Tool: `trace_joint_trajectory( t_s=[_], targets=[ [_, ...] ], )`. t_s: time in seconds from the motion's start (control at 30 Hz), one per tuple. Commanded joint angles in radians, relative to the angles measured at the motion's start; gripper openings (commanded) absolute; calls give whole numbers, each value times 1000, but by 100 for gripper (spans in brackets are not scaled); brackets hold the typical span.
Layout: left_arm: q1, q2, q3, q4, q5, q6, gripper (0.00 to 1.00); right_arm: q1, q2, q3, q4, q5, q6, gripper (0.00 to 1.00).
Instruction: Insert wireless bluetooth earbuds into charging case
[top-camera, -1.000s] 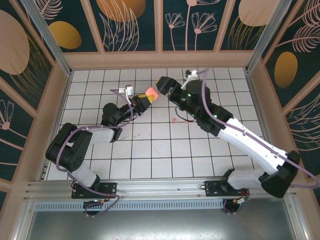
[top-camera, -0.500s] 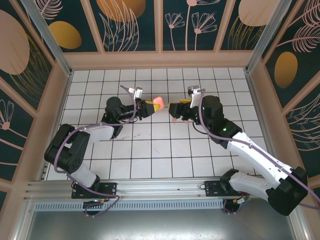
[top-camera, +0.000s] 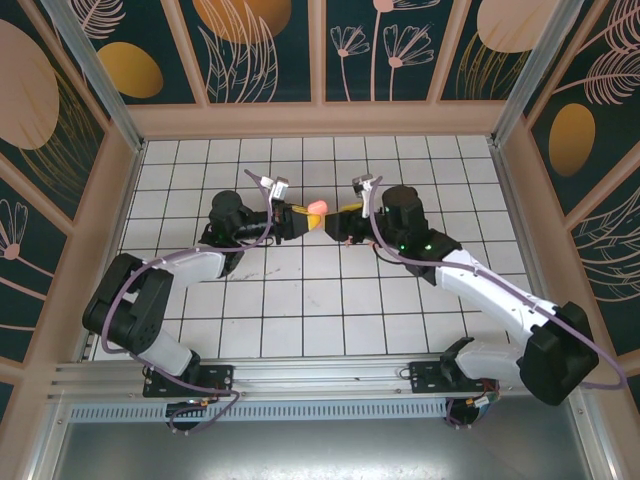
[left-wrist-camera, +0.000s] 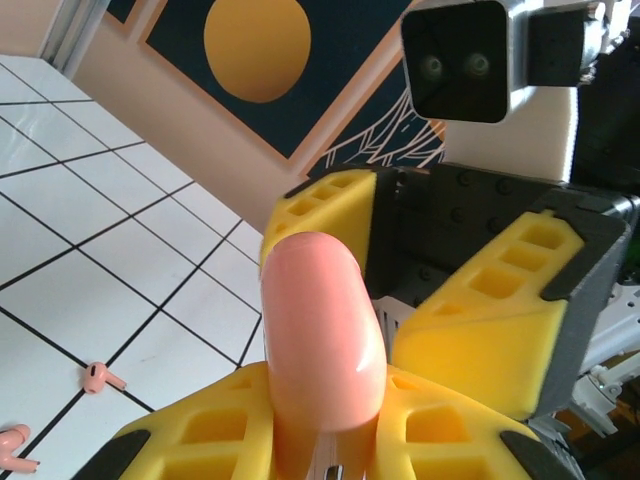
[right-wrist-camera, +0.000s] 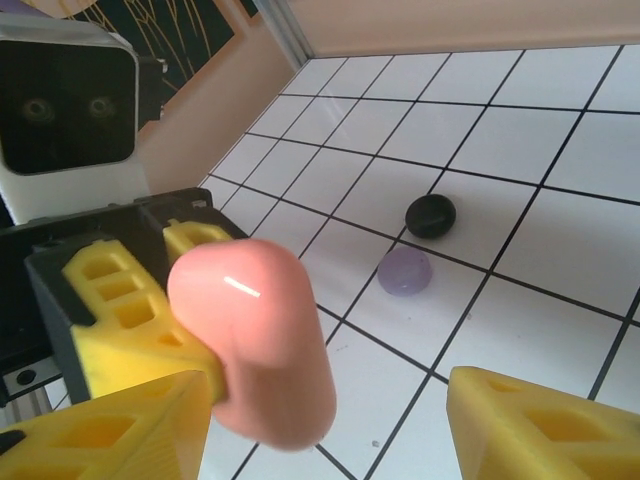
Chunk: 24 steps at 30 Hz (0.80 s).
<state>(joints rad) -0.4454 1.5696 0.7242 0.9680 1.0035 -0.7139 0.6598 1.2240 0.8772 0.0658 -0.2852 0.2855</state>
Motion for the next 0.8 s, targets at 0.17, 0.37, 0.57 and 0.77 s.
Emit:
trace_joint_trajectory(
  t_s=[0.17, 0.37, 0.57, 0.77],
  targets=[
    [1, -51, 21, -28, 47, 41, 0, -26, 48, 21, 67, 15, -5, 59],
    [1, -85, 18, -32, 57, 46, 0, -95, 37, -61, 110, 19, 44, 54],
    [1, -100, 15, -49, 49, 59, 0, -107, 12, -83, 101, -11, 71, 52],
    [1, -98, 9, -43, 48, 66, 0, -107, -129, -158, 148, -115, 119, 52]
  ],
)
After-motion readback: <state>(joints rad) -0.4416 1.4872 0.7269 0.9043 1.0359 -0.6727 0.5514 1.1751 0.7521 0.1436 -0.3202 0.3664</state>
